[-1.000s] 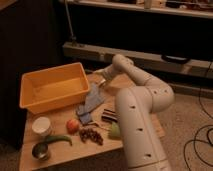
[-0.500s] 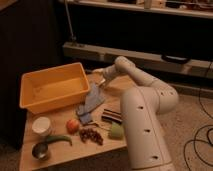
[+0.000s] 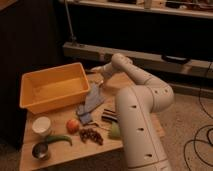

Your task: Place brush in tray

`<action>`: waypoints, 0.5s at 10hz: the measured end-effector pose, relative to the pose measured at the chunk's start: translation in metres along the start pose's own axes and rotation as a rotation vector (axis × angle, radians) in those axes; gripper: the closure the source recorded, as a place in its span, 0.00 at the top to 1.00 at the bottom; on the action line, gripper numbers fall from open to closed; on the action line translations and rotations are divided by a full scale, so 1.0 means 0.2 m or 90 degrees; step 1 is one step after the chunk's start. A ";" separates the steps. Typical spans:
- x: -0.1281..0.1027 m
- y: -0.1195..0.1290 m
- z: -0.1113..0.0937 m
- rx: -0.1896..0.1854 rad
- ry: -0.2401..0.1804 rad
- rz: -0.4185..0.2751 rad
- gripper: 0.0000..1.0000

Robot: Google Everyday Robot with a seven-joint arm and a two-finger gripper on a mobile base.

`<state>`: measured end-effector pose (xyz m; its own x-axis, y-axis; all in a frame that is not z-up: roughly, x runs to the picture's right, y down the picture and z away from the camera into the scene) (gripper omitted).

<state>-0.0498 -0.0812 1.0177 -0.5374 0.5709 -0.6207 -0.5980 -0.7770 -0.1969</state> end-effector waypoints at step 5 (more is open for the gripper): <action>0.02 -0.03 0.04 -0.033 -0.013 0.043 0.80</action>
<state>-0.0528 -0.0730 1.0227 -0.5871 0.5220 -0.6187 -0.5293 -0.8258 -0.1944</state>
